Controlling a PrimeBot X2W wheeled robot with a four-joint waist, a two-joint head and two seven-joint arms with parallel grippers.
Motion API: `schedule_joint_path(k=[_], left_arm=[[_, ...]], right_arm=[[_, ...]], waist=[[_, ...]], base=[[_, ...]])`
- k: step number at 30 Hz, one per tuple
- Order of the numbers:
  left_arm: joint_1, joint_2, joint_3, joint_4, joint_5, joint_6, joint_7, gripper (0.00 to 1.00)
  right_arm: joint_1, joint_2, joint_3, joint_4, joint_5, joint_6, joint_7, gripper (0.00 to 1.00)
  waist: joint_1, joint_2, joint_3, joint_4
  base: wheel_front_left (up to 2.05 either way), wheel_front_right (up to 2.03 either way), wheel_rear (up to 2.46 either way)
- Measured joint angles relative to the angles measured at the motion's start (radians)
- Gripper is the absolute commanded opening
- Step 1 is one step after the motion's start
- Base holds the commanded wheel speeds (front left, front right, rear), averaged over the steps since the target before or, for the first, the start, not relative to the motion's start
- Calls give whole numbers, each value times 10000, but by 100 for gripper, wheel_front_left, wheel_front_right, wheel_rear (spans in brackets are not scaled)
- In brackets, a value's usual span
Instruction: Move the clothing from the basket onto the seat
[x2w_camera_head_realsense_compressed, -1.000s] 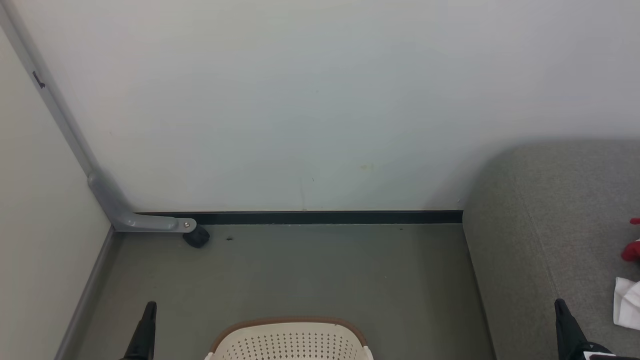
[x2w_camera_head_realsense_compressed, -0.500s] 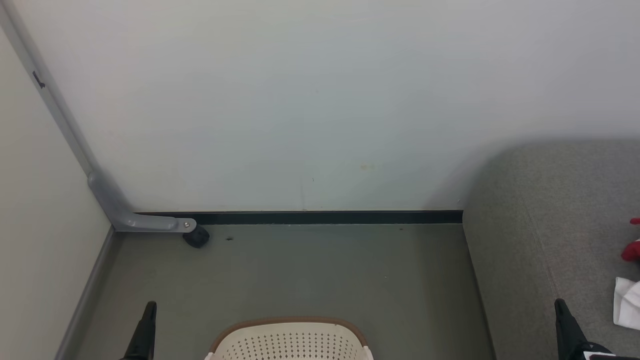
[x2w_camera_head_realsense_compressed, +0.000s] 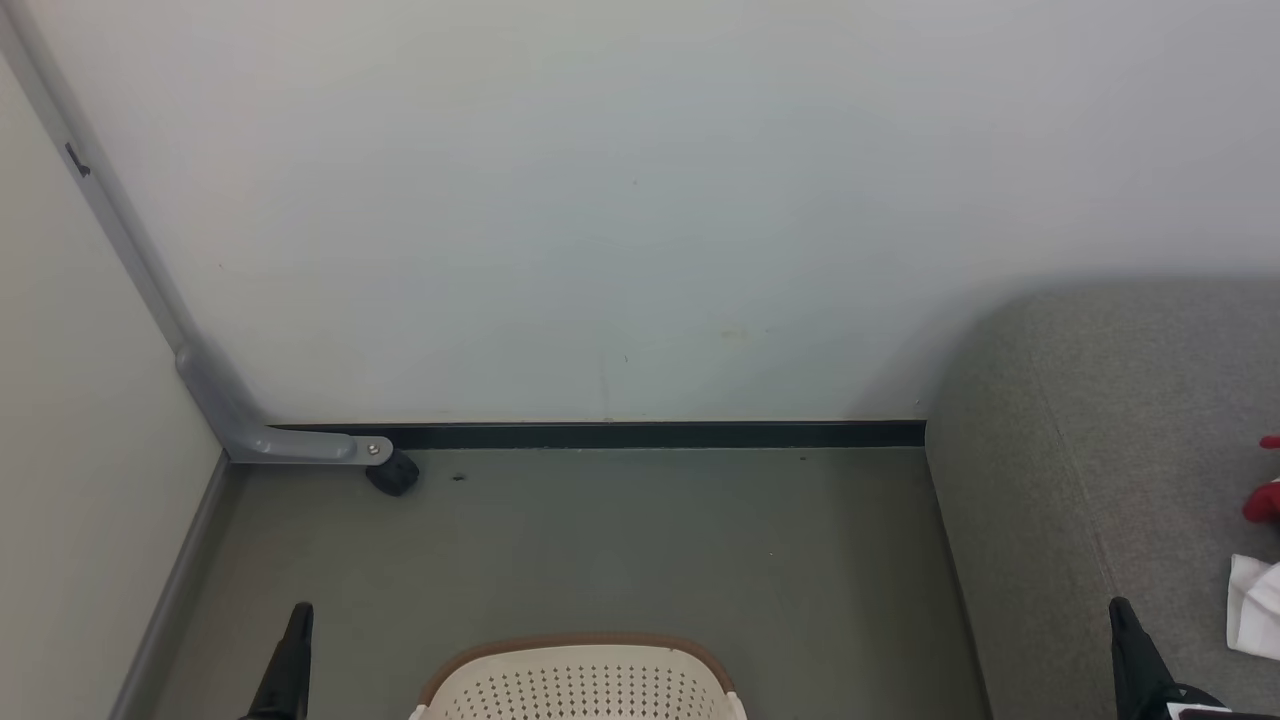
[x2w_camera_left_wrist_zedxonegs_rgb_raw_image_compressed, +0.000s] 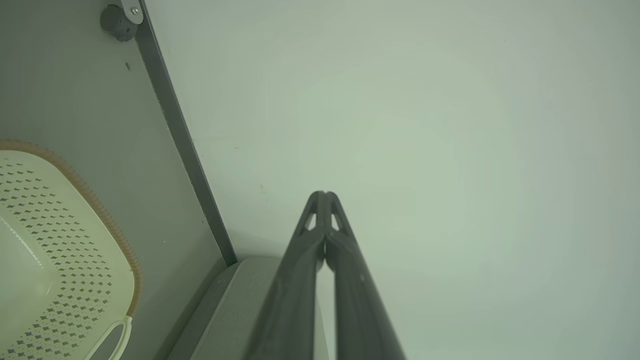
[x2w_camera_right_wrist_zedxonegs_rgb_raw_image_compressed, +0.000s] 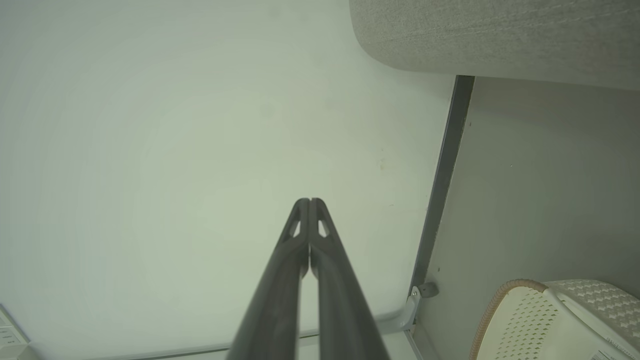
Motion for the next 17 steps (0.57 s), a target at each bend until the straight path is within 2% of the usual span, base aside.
schedule_joint_path(k=[17], left_arm=[[0, 0, 0, -2, 0, 0, 0, 0]], right_arm=[[0, 0, 0, 0, 0, 0, 0, 0]], waist=[[0, 0, 0, 0]], base=[[0, 0, 0]])
